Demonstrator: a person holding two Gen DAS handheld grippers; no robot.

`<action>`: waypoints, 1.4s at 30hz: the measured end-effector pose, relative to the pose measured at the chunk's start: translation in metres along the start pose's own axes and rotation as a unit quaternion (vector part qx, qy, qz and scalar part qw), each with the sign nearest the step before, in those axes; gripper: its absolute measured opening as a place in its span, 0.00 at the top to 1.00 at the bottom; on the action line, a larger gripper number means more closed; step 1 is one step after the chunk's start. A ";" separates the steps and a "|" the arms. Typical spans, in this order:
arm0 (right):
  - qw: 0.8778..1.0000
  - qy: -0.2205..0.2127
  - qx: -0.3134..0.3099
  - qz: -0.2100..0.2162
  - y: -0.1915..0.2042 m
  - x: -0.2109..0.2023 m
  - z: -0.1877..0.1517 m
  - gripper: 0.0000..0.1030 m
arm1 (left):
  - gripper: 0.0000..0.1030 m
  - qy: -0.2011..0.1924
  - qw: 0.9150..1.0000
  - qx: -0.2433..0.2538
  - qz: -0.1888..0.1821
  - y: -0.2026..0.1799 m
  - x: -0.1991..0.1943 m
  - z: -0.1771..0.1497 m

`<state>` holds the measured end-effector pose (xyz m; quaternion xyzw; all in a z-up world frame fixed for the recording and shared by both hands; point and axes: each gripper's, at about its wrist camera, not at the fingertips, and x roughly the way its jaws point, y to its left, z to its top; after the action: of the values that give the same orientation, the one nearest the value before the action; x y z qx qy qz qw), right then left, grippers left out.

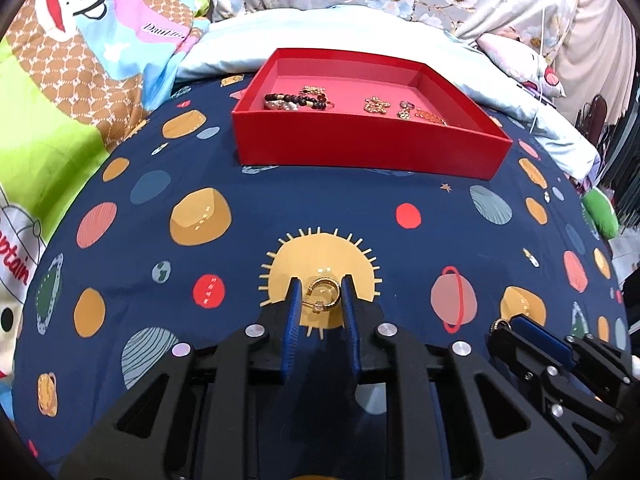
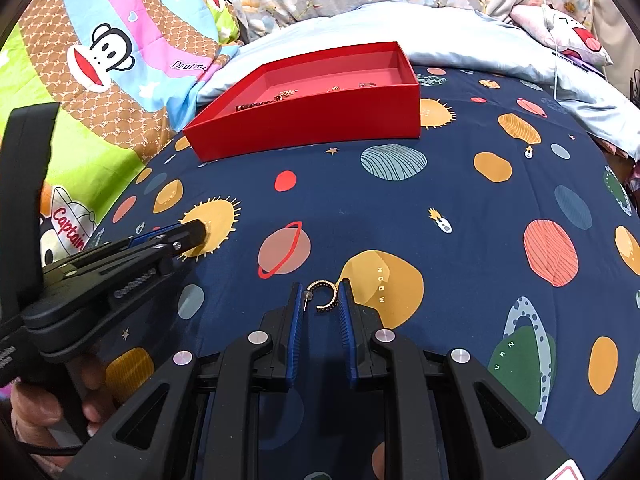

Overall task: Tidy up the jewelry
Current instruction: 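Grasp the second hoop earring with the left tool while the right tool holds its earring, then carry both held earrings over the red tray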

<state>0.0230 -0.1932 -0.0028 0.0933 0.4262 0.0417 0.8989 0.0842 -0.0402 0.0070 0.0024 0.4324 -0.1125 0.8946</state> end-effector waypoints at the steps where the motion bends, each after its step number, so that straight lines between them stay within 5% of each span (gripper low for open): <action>1: 1.000 0.000 0.000 0.000 0.000 0.000 0.000 0.84 | 0.82 0.000 1.000 -0.003 -0.001 0.002 -0.002 0.000; 20: 0.999 -0.026 0.025 0.007 -0.015 -0.017 0.015 0.84 | 0.81 -0.043 0.999 -0.001 -0.005 0.011 -0.052 0.027; 42: 0.994 -0.111 -0.010 0.013 -0.021 -0.017 0.151 0.84 | 0.81 -0.095 0.995 0.022 0.031 0.000 -0.034 0.145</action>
<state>0.1289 -0.2361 0.0996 0.0940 0.3221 0.0470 0.9409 0.1758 -0.0481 0.1235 0.0249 0.3429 -0.0937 0.9344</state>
